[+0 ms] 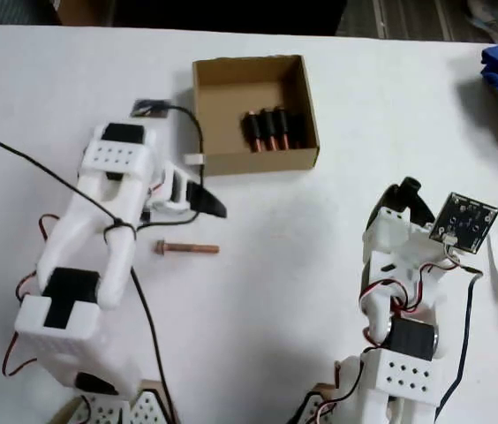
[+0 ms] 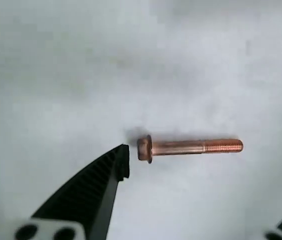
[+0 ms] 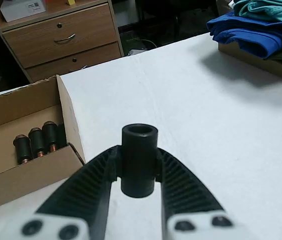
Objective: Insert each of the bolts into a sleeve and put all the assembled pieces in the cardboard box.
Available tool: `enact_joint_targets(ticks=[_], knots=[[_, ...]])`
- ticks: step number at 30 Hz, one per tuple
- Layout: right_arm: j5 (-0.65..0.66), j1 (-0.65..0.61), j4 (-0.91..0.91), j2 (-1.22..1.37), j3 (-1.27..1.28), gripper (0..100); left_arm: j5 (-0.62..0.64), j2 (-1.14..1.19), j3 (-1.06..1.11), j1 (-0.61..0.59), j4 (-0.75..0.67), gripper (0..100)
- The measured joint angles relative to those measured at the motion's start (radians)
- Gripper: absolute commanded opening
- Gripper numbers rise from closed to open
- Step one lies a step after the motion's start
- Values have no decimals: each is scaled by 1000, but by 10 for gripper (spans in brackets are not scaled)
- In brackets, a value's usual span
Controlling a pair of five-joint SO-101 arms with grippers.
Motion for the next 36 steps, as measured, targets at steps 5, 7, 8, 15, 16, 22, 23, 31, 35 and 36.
enact_joint_targets(ticks=[5,7,8,15,16,22,23,31,35,36], knots=[[0,0,0,0,0,19,295,0,26,5,29,510],[0,0,0,0,0,19,436,0,31,8,51,510],[0,0,0,0,0,19,505,0,31,8,57,509],[0,0,0,0,0,19,681,0,31,21,186,509],[0,0,0,0,0,19,686,0,31,29,218,509],[0,0,0,0,0,20,686,0,69,75,295,485],[0,0,0,0,0,20,686,0,71,77,296,456],[0,0,0,0,0,20,686,0,75,80,273,274],[0,0,0,0,0,20,686,0,75,100,238,298],[0,0,0,0,0,20,686,0,75,112,232,299]])
